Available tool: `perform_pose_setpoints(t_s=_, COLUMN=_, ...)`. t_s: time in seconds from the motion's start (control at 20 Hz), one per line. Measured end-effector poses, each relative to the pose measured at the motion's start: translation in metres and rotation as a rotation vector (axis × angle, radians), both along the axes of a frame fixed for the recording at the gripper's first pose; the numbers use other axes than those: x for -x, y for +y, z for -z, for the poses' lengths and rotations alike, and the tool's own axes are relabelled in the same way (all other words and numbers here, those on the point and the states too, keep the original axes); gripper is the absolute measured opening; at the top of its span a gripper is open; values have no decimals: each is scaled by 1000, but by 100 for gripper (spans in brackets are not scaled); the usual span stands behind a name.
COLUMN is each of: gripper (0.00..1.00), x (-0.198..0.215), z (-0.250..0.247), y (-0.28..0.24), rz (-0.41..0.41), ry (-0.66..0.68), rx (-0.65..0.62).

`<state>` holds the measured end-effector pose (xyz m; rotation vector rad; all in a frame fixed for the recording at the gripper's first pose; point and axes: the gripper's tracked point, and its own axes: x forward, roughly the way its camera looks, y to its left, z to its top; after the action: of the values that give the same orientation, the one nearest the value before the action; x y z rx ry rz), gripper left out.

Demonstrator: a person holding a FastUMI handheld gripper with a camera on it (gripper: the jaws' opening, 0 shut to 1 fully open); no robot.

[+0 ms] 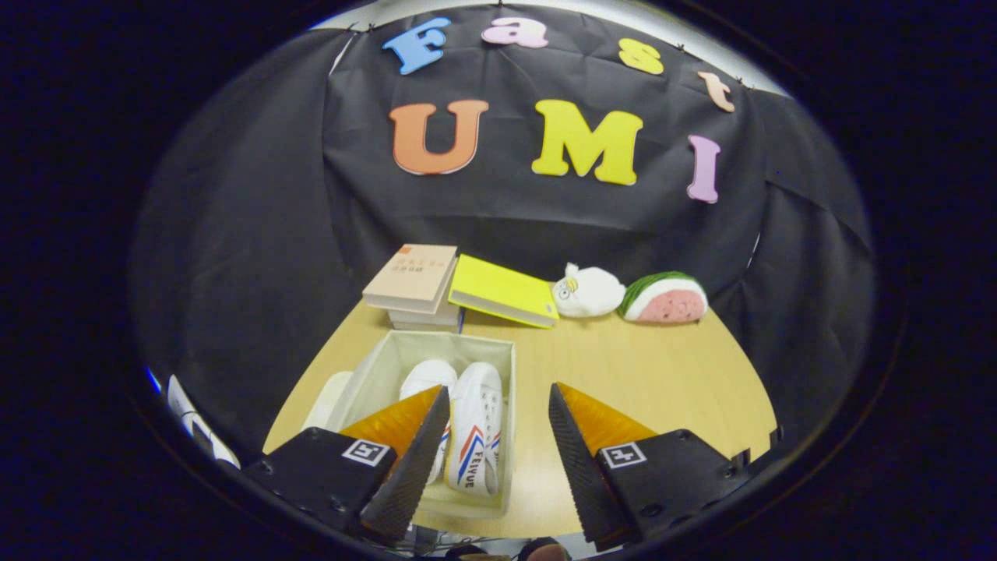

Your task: Open the storage box then place both shoes into the box .Put the left shoe in first, then the right shoe, with the right side of both shoes facing outward in a uniform manner.

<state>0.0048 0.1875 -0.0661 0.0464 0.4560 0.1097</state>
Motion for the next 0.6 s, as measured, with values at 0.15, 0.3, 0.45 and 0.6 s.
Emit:
perform_pose_setpoints(t_s=0.15, gripper=88, x=13, z=-27, y=-31, rz=34, ry=-109, rx=-22)
perform_pose_setpoints(t_s=0.3, gripper=99, x=29, z=-45, y=-65, rz=96, ry=-172, rx=-39)
perform_pose_setpoints(t_s=0.45, gripper=99, x=39, z=-62, y=-93, rz=150, ry=-230, rx=-63)
perform_pose_setpoints(t_s=0.6, gripper=100, x=48, z=-68, y=-121, rz=201, ry=-273, rx=-38)
